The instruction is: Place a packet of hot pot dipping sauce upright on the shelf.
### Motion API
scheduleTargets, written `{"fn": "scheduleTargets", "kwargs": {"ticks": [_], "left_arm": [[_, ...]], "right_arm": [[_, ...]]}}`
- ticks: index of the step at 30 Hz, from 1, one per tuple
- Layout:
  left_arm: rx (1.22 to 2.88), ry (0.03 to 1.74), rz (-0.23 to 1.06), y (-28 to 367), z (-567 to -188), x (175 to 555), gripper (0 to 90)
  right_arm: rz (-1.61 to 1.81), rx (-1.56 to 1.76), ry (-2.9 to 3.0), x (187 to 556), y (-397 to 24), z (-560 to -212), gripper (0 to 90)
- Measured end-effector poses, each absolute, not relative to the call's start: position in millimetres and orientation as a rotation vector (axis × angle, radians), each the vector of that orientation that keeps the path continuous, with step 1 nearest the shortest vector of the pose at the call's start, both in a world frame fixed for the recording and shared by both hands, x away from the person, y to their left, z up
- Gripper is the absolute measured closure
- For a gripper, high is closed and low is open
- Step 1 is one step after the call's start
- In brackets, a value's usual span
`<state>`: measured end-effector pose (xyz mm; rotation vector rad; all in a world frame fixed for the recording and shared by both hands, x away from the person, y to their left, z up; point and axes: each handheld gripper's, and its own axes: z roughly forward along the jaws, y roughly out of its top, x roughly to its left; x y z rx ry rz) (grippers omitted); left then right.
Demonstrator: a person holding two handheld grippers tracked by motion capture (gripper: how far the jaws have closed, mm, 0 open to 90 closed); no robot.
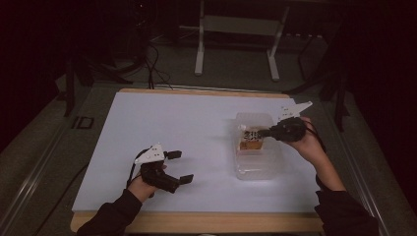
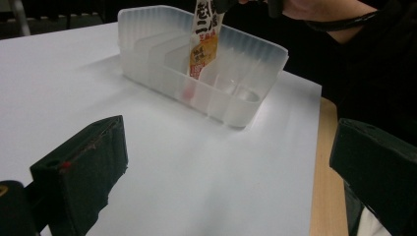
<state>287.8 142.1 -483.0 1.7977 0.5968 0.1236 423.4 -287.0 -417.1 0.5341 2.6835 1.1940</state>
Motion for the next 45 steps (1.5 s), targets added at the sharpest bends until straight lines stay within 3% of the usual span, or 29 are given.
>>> {"fn": "scheduleTargets", "kwargs": {"ticks": [28,45], "left_arm": [[1.824,0.568,0.132,137.2,-480.8,285.4,1.5],[1.832,0.565,0.132,137.1,-480.4,284.1,1.5]], "right_arm": [[1.341,0.509,2.589,396.1,-292.9,-368.8,70.8],[1.396,0.358,2.57,348.7,-270.0,-365.1,22.5]]}}
